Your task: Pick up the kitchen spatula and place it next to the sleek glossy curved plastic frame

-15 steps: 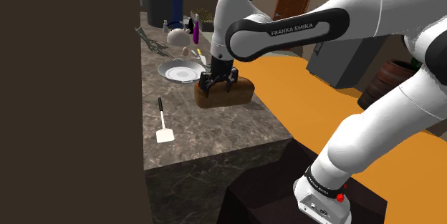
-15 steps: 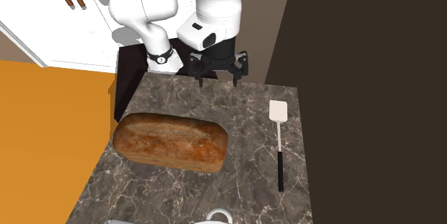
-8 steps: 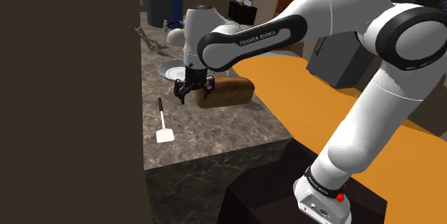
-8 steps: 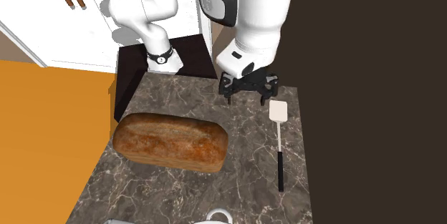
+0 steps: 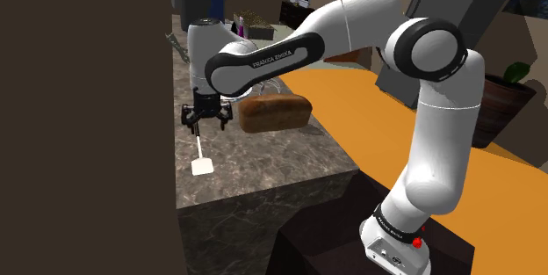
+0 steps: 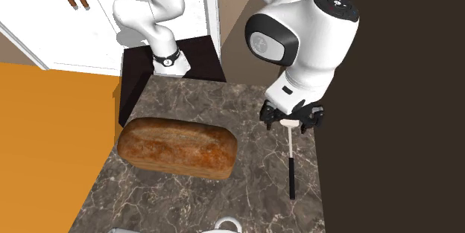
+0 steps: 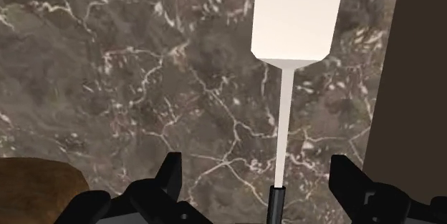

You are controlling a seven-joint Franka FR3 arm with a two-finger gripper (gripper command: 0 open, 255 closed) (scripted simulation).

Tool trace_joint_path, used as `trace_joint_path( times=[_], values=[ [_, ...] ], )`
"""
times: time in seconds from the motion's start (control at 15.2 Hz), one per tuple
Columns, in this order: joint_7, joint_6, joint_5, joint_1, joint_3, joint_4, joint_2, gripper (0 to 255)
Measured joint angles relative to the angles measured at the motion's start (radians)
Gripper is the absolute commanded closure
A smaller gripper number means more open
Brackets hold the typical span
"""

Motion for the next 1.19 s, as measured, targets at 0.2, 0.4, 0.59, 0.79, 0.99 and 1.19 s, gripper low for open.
trace_joint_path(
  times=[0.2, 0.4, 0.59, 0.79, 0.99, 1.19],
  values=[
    [0.046, -0.010, -0.037, 0.037, -0.016, 0.104, 0.102, 0],
    [0.059, 0.007, -0.053, 0.048, -0.025, 0.124, 0.141, 0],
    [0.065, 0.037, -0.062, 0.049, -0.031, 0.110, 0.158, 0],
    [0.069, 0.051, -0.068, 0.051, -0.035, 0.106, 0.169, 0],
    [0.069, 0.053, -0.068, 0.052, -0.035, 0.105, 0.170, 0],
    [0.069, 0.053, -0.068, 0.052, -0.035, 0.105, 0.170, 255]
  ],
)
